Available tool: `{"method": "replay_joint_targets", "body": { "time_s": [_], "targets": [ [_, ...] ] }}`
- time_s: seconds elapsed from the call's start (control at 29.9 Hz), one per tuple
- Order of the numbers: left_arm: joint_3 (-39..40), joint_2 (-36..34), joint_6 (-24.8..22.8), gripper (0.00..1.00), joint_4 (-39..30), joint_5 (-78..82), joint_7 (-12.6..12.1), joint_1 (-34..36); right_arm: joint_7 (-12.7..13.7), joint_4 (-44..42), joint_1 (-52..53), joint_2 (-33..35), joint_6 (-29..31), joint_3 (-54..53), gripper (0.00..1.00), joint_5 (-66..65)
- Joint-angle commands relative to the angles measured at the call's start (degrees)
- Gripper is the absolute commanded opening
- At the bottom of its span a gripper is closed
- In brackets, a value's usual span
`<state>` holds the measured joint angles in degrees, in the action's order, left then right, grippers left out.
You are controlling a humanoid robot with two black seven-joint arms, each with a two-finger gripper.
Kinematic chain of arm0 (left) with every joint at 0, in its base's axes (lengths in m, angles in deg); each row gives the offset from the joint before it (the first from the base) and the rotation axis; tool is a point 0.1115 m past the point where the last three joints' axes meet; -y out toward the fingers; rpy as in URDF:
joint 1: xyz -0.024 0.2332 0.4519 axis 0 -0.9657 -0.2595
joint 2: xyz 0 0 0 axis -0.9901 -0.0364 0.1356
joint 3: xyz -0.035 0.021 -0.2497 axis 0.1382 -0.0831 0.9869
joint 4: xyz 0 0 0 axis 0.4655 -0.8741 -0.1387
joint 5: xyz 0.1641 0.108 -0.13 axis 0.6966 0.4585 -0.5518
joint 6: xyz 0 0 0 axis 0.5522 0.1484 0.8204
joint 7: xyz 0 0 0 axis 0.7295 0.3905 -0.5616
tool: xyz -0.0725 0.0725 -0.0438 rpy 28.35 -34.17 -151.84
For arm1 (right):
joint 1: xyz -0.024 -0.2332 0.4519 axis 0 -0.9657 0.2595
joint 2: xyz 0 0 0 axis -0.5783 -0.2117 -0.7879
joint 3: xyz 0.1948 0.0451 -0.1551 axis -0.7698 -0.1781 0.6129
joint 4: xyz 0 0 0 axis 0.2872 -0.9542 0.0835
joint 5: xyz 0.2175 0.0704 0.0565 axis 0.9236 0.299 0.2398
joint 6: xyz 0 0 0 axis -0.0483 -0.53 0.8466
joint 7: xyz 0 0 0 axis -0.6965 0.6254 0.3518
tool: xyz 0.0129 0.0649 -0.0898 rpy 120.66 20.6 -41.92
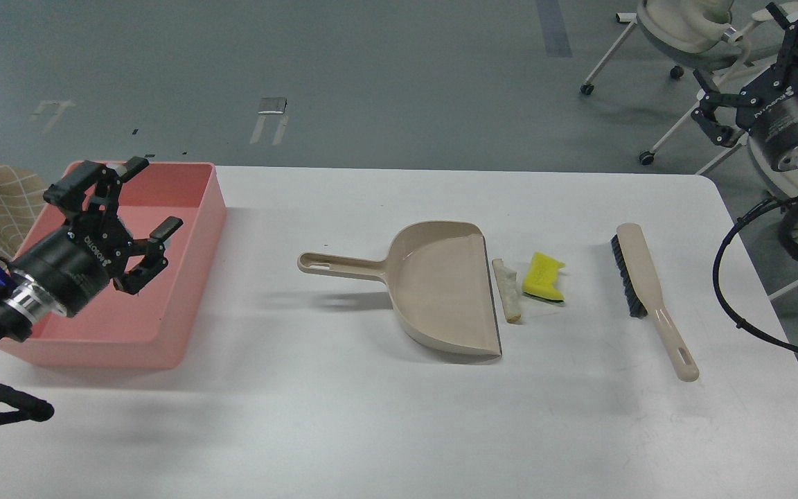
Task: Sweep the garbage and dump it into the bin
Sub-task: 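Reach the left gripper to the beige dustpan handle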
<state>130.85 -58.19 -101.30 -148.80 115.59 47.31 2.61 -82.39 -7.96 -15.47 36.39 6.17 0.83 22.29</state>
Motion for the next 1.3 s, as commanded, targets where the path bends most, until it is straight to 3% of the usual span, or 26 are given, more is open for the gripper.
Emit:
{"method": "replay_joint_targets", "body": {
  "time_s": [0.0, 0.33, 0.4, 0.64, 0.77, 1.27],
  "targets": [
    [-0.83, 1.3, 2.91, 0.9, -1.99, 5.35, 0.01, -0.87, 0.0, 1.16, -1.4, 0.0, 0.0, -0.25, 1.0, 0.0],
    [-6.81, 4.56, 6.97, 0.9, -5.87, 12.58, -2.72, 1.94, 0.0, 1.95, -1.84, 0.79, 0.0, -1.31, 1.0, 0.0],
    [-10.22, 6.22, 7.67, 0.9, -5.43, 12.58, -4.29, 5.7, 0.0, 2.04, -1.93, 1.14, 0.0, -1.48, 1.0, 0.0],
    [-21.74, 11.23, 11.36, 0.9, -3.06, 12.58, -6.05, 13.36, 0.08, 2.04, -1.93, 1.58, 0.0, -1.57, 1.0, 0.0],
    [-24.12, 14.57, 12.86, 0.9, -2.27, 12.49, -9.3, 14.25, 0.08, 1.96, -1.93, 2.11, 0.0, -1.92, 1.0, 0.0],
    [-24.3, 23.72, 14.7, 0.9, 5.72, 12.49, -9.75, 16.44, 0.0, 1.95, -2.37, 2.55, 0.0, -1.92, 1.0, 0.0]
  ]
}}
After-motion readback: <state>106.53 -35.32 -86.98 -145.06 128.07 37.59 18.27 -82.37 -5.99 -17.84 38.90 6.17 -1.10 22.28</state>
